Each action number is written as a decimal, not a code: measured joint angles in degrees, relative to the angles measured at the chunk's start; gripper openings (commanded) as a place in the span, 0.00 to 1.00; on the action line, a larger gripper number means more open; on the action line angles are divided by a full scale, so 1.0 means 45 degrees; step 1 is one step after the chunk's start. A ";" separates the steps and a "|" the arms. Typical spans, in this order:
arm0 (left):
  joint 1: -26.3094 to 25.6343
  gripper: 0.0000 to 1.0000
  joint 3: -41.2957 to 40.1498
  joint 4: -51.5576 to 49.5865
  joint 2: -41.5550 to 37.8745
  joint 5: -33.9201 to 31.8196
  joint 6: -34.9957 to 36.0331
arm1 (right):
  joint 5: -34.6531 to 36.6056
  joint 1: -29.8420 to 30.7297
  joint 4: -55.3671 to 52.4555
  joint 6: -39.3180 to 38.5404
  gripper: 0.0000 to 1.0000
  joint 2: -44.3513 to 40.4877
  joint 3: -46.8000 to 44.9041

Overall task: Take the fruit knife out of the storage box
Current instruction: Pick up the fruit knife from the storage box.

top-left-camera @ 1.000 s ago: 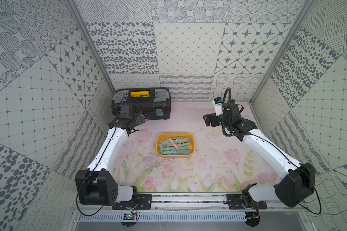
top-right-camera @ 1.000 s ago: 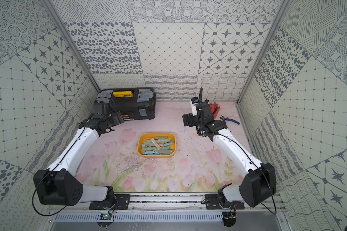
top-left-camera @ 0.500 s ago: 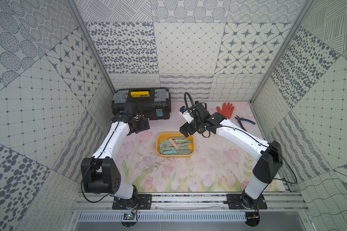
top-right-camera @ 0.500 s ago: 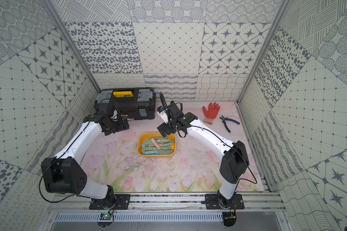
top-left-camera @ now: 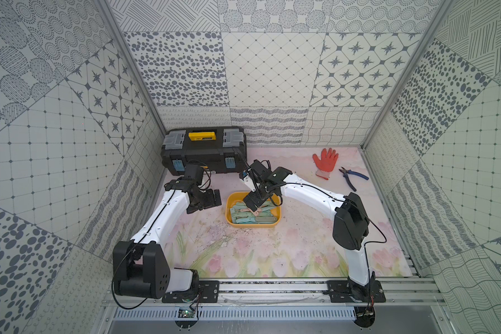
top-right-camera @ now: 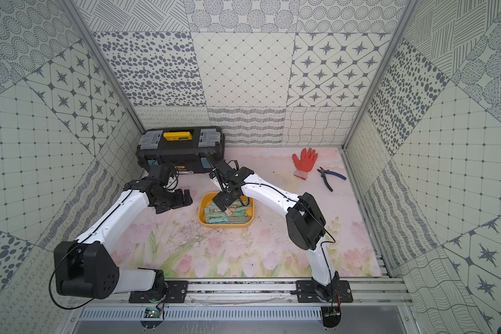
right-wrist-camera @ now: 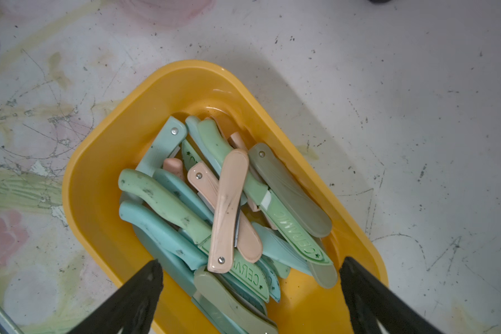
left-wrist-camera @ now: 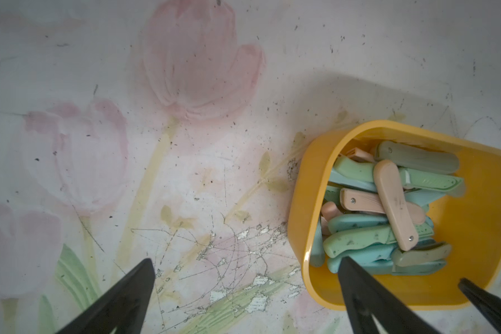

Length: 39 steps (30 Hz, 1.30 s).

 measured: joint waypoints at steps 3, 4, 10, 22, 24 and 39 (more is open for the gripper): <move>-0.0136 0.99 -0.0165 0.0010 -0.0170 0.0024 -0.0087 | 0.0083 0.0243 -0.0005 0.0126 0.98 0.0024 -0.0005; -0.0170 0.99 -0.0194 0.0005 -0.0248 0.0015 -0.0126 | 0.0092 0.0301 0.0005 0.0160 0.96 0.0024 -0.0005; -0.0262 0.99 -0.0325 0.0015 -0.0403 -0.0010 -0.0272 | 0.0029 0.0282 -0.0175 0.0364 0.86 0.0194 0.0151; -0.0272 0.98 -0.0058 -0.0408 0.0185 -0.0976 -0.0500 | -0.0544 0.0228 -0.0865 0.1005 0.72 0.1564 0.1005; -0.0272 0.98 -0.0063 -0.0442 0.0180 -0.1112 -0.0515 | -0.0578 0.0228 -0.0860 0.1069 0.68 0.1715 0.1059; -0.0272 0.98 -0.0068 -0.0607 0.0991 -0.0908 -0.0529 | -0.0763 0.0223 -0.0928 0.1341 0.44 0.2866 0.1938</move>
